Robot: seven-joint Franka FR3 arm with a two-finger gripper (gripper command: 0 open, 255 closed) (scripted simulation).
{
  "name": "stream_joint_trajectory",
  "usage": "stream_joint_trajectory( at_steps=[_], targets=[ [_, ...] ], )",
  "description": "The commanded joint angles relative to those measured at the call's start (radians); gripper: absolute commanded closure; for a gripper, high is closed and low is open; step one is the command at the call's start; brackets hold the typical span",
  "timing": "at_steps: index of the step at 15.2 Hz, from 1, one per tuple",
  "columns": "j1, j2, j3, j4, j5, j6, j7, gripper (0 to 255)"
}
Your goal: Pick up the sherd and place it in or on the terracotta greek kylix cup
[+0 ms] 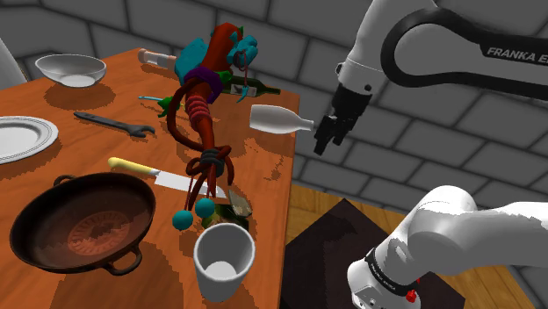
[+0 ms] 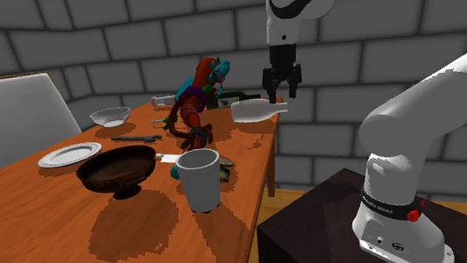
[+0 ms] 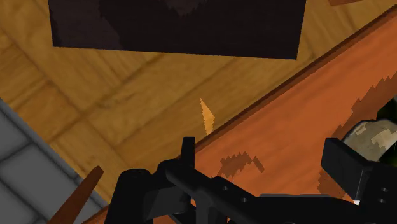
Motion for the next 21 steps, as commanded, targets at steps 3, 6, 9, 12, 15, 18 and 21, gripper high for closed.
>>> stream_joint_trajectory(
  at_steps=[3,6,9,12,15,18,21],
  targets=[
    [0.028,-0.003,0.062,-0.096,0.113,0.155,0.108,0],
    [0.053,0.021,0.116,-0.146,0.198,0.280,0.182,0],
    [0.079,0.069,0.175,-0.178,0.283,0.417,0.251,0],
    [0.102,0.142,0.238,-0.191,0.365,0.564,0.315,0],
    [0.119,0.237,0.302,-0.183,0.438,0.718,0.374,0],
    [0.124,0.293,0.331,-0.177,0.466,0.793,0.393,0],
    [0.125,0.343,0.347,-0.180,0.478,0.849,0.386,0]
  ],
)
